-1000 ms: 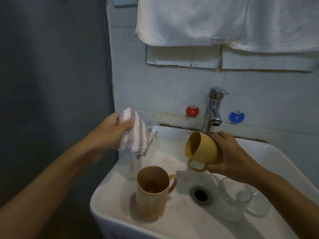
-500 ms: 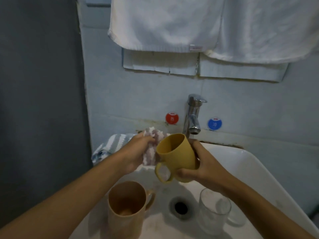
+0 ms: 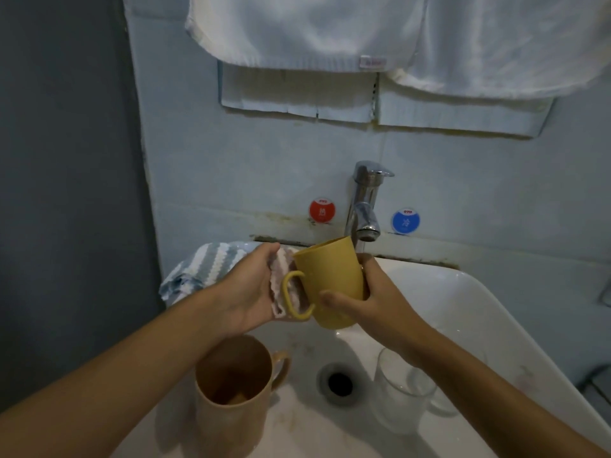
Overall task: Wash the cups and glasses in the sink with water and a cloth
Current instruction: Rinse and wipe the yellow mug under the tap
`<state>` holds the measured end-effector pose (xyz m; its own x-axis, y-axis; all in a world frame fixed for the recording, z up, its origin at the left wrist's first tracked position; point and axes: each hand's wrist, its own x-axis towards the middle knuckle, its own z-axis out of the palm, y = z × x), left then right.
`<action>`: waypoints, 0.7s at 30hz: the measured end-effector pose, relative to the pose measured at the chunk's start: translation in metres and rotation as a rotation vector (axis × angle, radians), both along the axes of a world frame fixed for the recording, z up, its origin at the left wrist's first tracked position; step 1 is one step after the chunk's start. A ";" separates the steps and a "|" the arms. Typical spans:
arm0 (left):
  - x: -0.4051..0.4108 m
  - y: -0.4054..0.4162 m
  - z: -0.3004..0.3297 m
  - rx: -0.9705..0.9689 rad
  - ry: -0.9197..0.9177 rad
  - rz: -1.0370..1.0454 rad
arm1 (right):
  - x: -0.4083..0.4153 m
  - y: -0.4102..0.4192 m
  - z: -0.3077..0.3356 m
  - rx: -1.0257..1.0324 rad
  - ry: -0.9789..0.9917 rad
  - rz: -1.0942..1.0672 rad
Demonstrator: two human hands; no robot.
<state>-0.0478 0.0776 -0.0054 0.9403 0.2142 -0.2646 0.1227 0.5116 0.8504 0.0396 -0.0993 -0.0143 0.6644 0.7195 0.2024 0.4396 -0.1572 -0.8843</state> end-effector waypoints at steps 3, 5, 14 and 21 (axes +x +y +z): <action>0.001 -0.004 -0.002 -0.013 0.036 0.031 | -0.004 0.003 -0.001 -0.038 -0.002 0.047; 0.000 -0.006 -0.001 -0.036 0.022 0.036 | -0.006 0.005 -0.002 -0.050 -0.021 0.061; 0.000 -0.003 0.000 0.012 0.018 0.024 | -0.001 0.006 0.001 0.010 0.012 -0.107; -0.001 0.001 0.003 0.142 -0.021 0.279 | 0.002 0.007 -0.005 -0.063 -0.009 -0.090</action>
